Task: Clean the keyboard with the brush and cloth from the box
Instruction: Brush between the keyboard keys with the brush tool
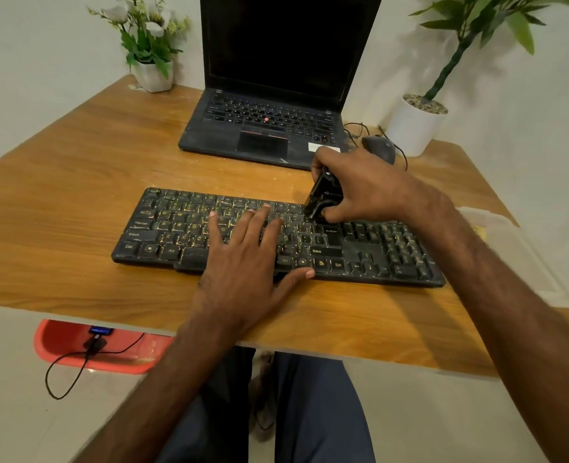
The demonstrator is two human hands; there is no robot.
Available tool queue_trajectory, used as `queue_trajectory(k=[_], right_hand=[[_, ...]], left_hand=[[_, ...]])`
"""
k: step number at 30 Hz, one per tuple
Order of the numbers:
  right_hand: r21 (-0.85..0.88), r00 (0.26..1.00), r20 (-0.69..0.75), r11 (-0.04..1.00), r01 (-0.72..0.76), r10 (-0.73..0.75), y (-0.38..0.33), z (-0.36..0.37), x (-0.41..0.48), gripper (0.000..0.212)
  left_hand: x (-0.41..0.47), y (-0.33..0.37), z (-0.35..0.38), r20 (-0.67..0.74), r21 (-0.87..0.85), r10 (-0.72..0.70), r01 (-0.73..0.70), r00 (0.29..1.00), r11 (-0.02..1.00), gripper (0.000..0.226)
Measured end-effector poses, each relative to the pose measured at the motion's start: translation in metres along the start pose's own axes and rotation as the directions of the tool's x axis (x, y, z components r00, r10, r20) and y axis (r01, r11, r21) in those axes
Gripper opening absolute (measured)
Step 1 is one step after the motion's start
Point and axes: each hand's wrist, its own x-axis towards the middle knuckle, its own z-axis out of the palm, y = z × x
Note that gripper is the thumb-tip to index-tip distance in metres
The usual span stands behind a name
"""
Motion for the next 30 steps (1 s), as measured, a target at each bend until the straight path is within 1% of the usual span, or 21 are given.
queue_trajectory(k=[3,5,6,9,11,15,17,18,19,21,23,25,27,30], right_hand=[[0.072,0.993,0.109,0.996,-0.045,0.037,0.007,-0.01,0.006,0.057],[0.08,0.989,0.135,0.994,-0.076,0.065,0.012,-0.014,0.014,0.059],[0.062,0.99,0.12,0.995,-0.084,0.077,0.014,-0.014,0.018,0.059],[-0.063,0.997,-0.024,0.995,-0.079,0.078,0.018,-0.007,0.02,0.058],[-0.066,0.996,-0.073,0.997,-0.05,0.045,0.014,-0.001,0.013,0.056],[-0.061,1.0,-0.013,0.998,0.014,-0.015,-0.002,0.002,-0.009,0.056],[0.033,0.998,0.06,0.999,0.031,-0.033,-0.009,-0.003,-0.017,0.058],[0.05,0.996,0.088,0.998,0.028,-0.033,-0.011,-0.005,-0.019,0.059],[0.02,0.995,0.094,1.0,0.021,-0.023,-0.011,-0.006,-0.018,0.06],[-0.088,0.999,0.04,0.996,0.004,-0.001,-0.007,-0.005,-0.01,0.059],[-0.142,1.0,-0.019,0.99,-0.022,0.02,-0.002,-0.002,-0.001,0.057],[-0.186,0.998,-0.039,0.981,-0.045,0.039,0.004,0.0,0.004,0.057],[-0.213,0.998,-0.034,0.976,-0.052,0.046,0.004,0.0,0.003,0.058],[-0.208,0.999,-0.044,0.978,0.004,-0.013,-0.004,0.0,-0.005,0.056]], left_hand=[[-0.001,0.0,0.0,-0.001,-0.002,-0.002,0.002,1.0,1.0,0.098],[-0.001,0.0,-0.001,0.0,-0.006,-0.002,0.002,1.0,1.0,0.099],[-0.001,0.0,-0.001,0.002,-0.008,-0.002,0.002,1.0,1.0,0.099],[-0.001,0.001,-0.002,0.003,-0.014,-0.004,0.004,1.0,1.0,0.1],[-0.001,0.0,-0.002,-0.003,-0.018,-0.004,0.004,1.0,1.0,0.101],[0.0,0.0,0.0,-0.005,-0.012,-0.001,0.001,1.0,1.0,0.099],[0.0,0.001,0.0,-0.005,-0.013,0.001,-0.001,1.0,1.0,0.099],[0.0,0.001,0.0,-0.003,-0.01,0.001,-0.001,1.0,1.0,0.099],[0.0,0.001,0.0,-0.003,-0.009,0.0,0.0,1.0,1.0,0.099],[0.0,0.001,-0.001,-0.002,-0.01,0.001,-0.001,1.0,1.0,0.1],[-0.001,0.001,-0.003,-0.008,-0.019,0.002,-0.002,1.0,1.0,0.099],[-0.002,0.001,-0.004,-0.01,-0.021,0.003,-0.003,1.0,1.0,0.099],[-0.002,0.001,-0.004,-0.01,-0.019,0.002,-0.002,1.0,1.0,0.098],[-0.001,0.001,-0.003,-0.005,-0.016,-0.001,0.001,1.0,1.0,0.098]])
